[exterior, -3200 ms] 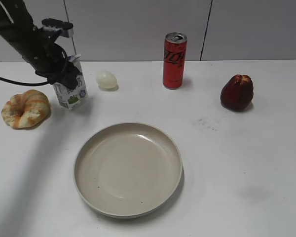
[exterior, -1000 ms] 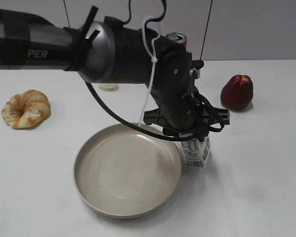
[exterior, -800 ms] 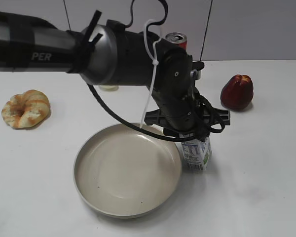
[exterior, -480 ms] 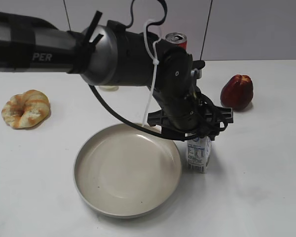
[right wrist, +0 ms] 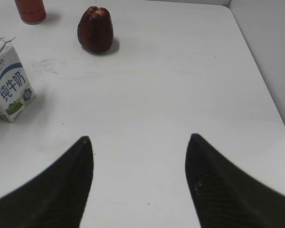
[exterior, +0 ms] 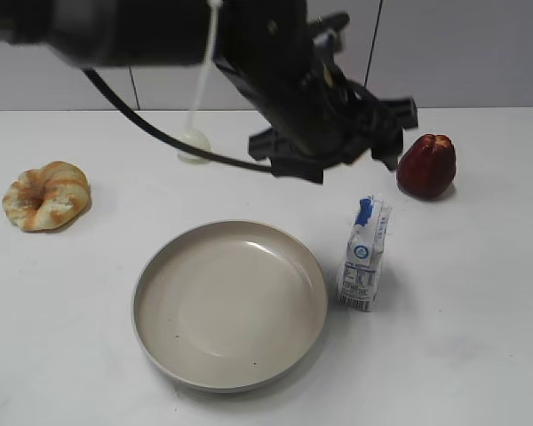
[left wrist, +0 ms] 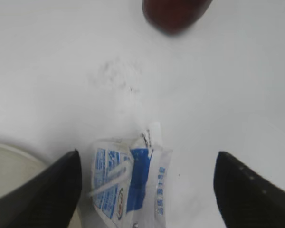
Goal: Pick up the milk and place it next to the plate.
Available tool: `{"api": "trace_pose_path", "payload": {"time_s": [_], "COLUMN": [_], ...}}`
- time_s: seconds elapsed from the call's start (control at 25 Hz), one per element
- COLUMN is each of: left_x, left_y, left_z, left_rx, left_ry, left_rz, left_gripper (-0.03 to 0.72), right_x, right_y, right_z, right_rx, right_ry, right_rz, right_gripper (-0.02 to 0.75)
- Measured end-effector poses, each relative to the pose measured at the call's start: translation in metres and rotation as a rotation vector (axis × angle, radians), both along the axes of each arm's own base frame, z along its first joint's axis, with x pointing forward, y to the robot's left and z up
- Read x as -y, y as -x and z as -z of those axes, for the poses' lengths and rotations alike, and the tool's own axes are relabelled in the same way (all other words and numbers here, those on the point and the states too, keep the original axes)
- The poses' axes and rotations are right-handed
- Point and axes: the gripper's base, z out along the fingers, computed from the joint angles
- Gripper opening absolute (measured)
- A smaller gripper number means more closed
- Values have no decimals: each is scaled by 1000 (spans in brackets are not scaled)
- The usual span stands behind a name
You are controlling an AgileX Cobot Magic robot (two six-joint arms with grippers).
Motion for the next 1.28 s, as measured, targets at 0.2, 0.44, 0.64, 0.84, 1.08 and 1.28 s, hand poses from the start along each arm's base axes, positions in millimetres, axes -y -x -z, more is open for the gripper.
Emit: {"api": "trace_pose_path", "payload": {"time_s": [0.2,0.44,0.64,0.84,1.08,1.28], "left_x": [-58,-159,-241,-290,-315,-329], "left_y": [-12,-23,-41,-20,63,131], "left_z": [-71,-108,-112,-97,-72,-52], "left_rx": [163,149,95,3,-64,12], "left_ry": [-16,-259,-421,-450,-479,-481], "left_rz": [62,131,-8,-115,-124,-144], "left_gripper": [660,638,594,582,580,580], "right_x": [0,0,0,0,0,0], "right_y": [0,0,0,0,0,0], "right_z": [0,0,0,0,0,0], "right_rx": [0,0,0,0,0,0], "right_ry": [0,0,0,0,0,0], "right_rz": [0,0,0,0,0,0], "right_gripper": [466,466,466,466,466,466]}}
